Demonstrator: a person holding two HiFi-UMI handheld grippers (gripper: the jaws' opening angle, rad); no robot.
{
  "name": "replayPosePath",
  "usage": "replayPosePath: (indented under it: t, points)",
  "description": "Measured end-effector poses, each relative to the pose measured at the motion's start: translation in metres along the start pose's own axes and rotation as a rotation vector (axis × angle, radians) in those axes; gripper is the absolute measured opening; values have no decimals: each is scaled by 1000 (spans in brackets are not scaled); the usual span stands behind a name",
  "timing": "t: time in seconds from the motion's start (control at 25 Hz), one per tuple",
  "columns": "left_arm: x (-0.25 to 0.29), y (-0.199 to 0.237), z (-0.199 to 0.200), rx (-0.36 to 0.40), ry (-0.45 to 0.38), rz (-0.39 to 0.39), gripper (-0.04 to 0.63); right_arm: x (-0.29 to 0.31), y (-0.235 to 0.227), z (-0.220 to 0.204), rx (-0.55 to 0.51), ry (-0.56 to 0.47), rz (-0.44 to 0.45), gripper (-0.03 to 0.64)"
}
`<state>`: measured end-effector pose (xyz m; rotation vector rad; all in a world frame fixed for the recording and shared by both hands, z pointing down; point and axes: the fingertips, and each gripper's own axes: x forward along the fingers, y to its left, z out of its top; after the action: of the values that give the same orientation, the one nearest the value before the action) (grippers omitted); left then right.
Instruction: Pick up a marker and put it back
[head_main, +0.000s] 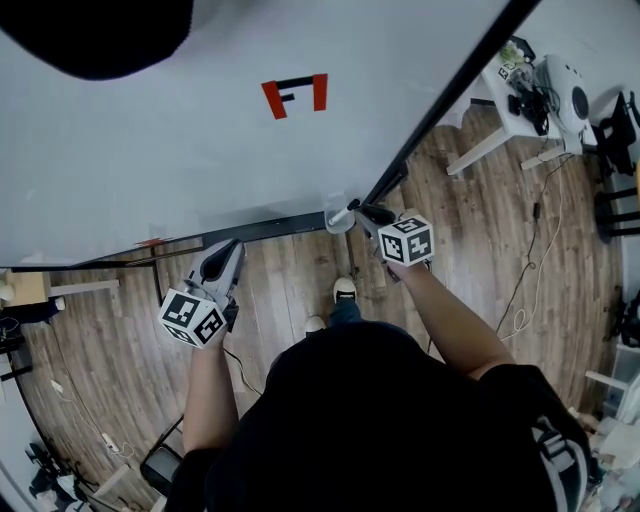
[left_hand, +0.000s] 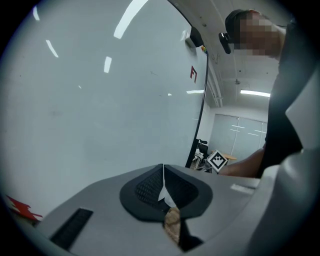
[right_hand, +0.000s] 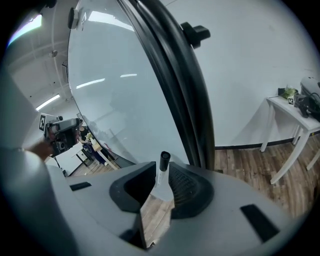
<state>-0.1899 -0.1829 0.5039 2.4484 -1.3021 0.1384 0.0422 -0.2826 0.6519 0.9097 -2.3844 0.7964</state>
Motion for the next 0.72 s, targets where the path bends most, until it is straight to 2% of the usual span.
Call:
replayPosePath:
  t: [0.72]
  points:
    - [6, 9, -7, -31, 11, -5, 15, 26, -4, 0, 33, 16, 9, 89]
